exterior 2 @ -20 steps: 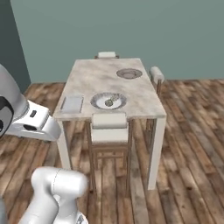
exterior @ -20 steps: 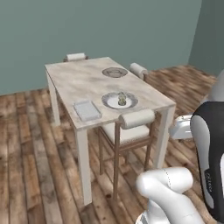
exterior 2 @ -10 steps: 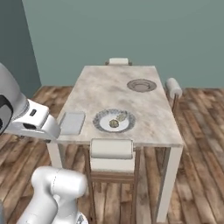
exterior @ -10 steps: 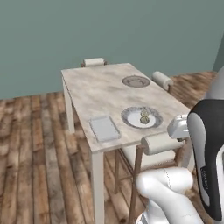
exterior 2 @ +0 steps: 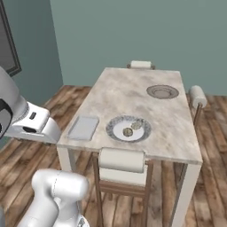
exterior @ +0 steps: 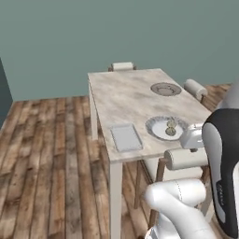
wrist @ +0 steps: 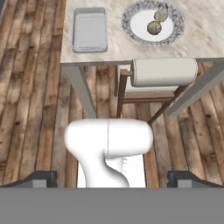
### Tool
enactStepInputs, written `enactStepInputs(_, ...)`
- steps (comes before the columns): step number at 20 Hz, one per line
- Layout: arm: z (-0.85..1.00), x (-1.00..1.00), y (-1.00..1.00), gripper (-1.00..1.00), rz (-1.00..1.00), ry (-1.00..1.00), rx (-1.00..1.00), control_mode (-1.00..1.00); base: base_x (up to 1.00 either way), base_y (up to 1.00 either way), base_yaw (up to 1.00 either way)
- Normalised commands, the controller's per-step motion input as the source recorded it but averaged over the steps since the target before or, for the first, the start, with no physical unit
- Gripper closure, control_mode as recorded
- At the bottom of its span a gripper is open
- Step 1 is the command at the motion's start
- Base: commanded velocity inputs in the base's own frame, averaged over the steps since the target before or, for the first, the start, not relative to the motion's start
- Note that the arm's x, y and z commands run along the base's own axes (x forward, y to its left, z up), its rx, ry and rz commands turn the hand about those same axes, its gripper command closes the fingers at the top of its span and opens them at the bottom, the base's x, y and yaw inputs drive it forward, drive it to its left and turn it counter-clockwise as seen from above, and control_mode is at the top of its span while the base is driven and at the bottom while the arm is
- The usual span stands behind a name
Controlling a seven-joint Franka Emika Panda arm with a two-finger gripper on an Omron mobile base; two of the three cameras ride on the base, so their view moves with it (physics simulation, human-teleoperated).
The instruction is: Place two dumplings into each of the tupperware containers and then place the containers in the fridge.
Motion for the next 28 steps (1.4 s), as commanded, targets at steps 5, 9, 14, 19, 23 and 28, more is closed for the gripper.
enactStepInputs(5,0.00,0.00,0.00,-1.00,0.00,0.00,0.00,1.00,0.62,-0.17,0.12)
enactStepInputs(9,0.00,0.00,0.00,-1.00,0.00,0.00,0.00,1.00,0.25,-0.14,0.01)
enactStepInputs(14,0.00,0.00,0.00,-1.00,0.00,0.00,0.00,1.00,0.01,-0.01,0.00)
enactStepInputs(19,-0.01,0.14,0.00,-1.00,0.00,-0.01,0.00,-1.00,0.03,0.00,0.00)
enactStepInputs(23,-0.09,1.00,-0.12,-1.00,0.00,0.00,0.02,-1.00,0.00,0.00,0.00)
enactStepInputs(28,-0.44,1.00,-0.73,-1.00,-0.01,0.06,0.08,-1.00,0.00,0.00,0.00)
